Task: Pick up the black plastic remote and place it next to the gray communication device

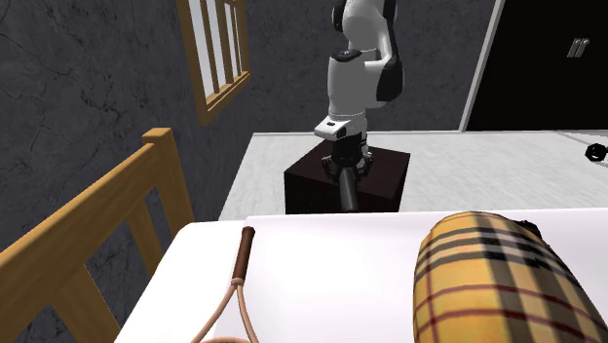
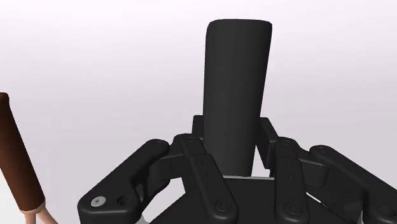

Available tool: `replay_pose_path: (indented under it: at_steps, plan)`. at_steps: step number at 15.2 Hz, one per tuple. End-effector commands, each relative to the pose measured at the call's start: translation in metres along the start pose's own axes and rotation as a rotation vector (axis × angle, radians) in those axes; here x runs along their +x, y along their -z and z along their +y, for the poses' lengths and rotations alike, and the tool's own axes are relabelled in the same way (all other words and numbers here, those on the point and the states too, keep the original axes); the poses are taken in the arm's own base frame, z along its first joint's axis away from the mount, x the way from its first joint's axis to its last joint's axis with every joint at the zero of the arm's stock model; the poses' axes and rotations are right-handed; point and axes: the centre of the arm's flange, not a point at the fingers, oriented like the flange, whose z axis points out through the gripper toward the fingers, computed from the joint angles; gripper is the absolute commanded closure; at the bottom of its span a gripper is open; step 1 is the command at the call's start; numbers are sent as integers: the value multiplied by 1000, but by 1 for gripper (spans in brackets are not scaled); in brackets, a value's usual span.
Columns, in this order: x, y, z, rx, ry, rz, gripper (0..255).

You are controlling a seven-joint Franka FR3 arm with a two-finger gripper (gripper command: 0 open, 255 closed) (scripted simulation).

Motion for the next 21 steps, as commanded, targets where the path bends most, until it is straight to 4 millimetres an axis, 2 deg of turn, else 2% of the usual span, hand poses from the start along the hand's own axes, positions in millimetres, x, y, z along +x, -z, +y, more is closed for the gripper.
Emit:
replay_pose_path:
  at_steps: [1,14,15,21]
  plan:
    - [12,0,-23,0,-1,0,255]
    - [96,-11,-172,0,-1,0,255]
    - [105,-12,-188,0,-1,0,255]
    - [106,-44,-186,0,-1,0,255]
